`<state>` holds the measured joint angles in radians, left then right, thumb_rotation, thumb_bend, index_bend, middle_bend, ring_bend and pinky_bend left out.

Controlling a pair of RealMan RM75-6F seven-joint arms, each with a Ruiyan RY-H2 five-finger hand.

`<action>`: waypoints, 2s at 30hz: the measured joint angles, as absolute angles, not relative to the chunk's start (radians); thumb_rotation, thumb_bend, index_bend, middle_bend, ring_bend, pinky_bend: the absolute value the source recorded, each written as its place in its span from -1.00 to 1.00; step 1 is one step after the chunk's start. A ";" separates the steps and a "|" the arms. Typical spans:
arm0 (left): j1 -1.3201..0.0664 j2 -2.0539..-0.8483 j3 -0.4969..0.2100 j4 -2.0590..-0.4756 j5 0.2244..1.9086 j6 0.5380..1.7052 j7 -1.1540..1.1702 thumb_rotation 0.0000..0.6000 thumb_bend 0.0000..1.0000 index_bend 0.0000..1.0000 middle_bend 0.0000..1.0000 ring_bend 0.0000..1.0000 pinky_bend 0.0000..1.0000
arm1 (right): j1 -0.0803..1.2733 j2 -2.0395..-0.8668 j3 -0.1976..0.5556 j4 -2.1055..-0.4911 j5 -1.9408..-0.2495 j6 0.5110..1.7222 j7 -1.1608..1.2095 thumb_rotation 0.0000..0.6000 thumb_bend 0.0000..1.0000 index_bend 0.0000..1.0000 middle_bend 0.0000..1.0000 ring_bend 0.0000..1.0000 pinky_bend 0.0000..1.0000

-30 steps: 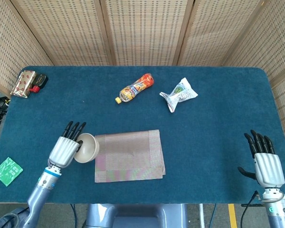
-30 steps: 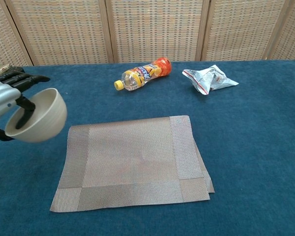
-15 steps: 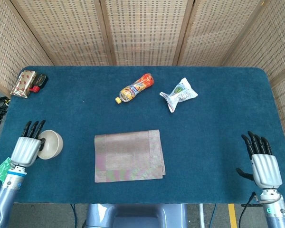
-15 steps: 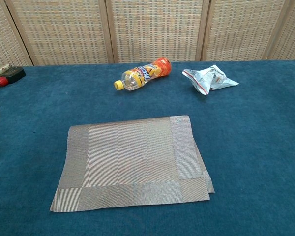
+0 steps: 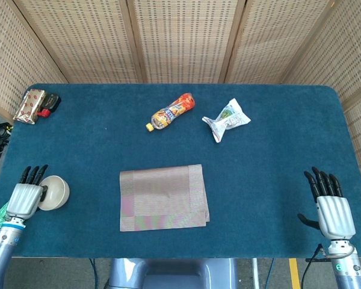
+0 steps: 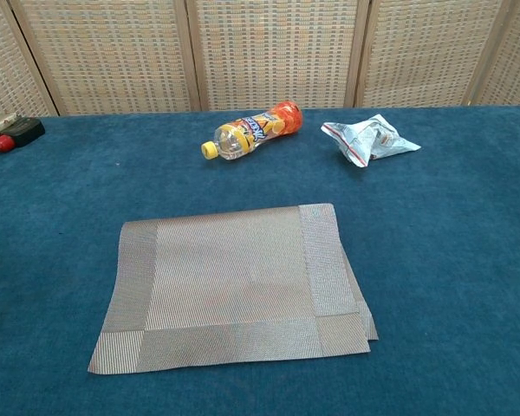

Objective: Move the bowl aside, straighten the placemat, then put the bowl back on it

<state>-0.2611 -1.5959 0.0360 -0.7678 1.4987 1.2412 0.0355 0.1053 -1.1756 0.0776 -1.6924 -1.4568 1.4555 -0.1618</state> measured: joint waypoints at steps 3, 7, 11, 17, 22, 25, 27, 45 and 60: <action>-0.262 -1.608 0.040 -0.749 1.501 1.229 0.035 1.00 -0.23 0.33 -1.00 -1.00 -1.00 | 0.105 -1.174 0.078 -1.693 -1.458 1.456 -0.160 1.00 -0.69 -1.00 -1.00 -1.00 -1.00; -0.262 -1.610 0.041 -0.747 1.500 1.217 0.039 1.00 -0.26 0.12 -1.00 -1.00 -1.00 | 0.104 -1.172 0.078 -1.695 -1.460 1.459 -0.155 1.00 -0.69 -1.00 -1.00 -1.00 -1.00; -0.261 -1.601 0.041 -0.760 1.495 1.203 0.053 1.00 -0.47 -0.47 -1.00 -1.00 -1.00 | 0.104 -1.171 0.077 -1.695 -1.461 1.459 -0.154 1.00 -0.69 -1.00 -1.00 -1.00 -1.00; -0.254 -1.566 0.028 -0.806 1.493 1.241 0.036 1.00 -0.58 -1.00 -1.00 -1.00 -1.00 | 0.103 -1.171 0.077 -1.696 -1.465 1.461 -0.154 1.00 -0.69 -1.00 -1.00 -1.00 -1.00; -0.248 -1.525 0.012 -0.861 1.501 1.310 0.019 1.00 -0.59 -1.00 -1.00 -1.00 -1.00 | 0.102 -1.172 0.075 -1.697 -1.468 1.463 -0.156 1.00 -0.69 -1.00 -1.00 -1.00 -1.00; -0.242 -1.479 0.002 -0.931 1.510 1.360 0.016 1.00 -0.59 -1.00 -1.00 -1.00 -1.00 | 0.102 -1.171 0.075 -1.698 -1.469 1.464 -0.155 1.00 -0.69 -1.00 -1.00 -1.00 -1.00; -0.239 -1.447 -0.005 -0.986 1.517 1.386 0.017 1.00 -0.59 -1.00 -1.00 -1.00 -1.00 | 0.102 -1.171 0.075 -1.698 -1.469 1.464 -0.154 1.00 -0.69 -1.00 -1.00 -1.00 -1.00; -0.249 -1.393 0.035 -1.390 1.642 1.428 0.278 1.00 -0.65 -0.85 -1.00 -1.00 -1.00 | 0.099 -1.162 0.078 -1.704 -1.472 1.470 -0.136 1.00 -0.69 -1.00 -1.00 -1.00 -1.00; -0.269 -1.569 0.072 -1.413 1.651 1.310 0.471 1.00 -0.81 -0.85 -1.00 -1.00 -1.00 | 0.096 -1.148 0.080 -1.711 -1.476 1.473 -0.107 1.00 -0.70 -1.00 -1.00 -1.00 -1.00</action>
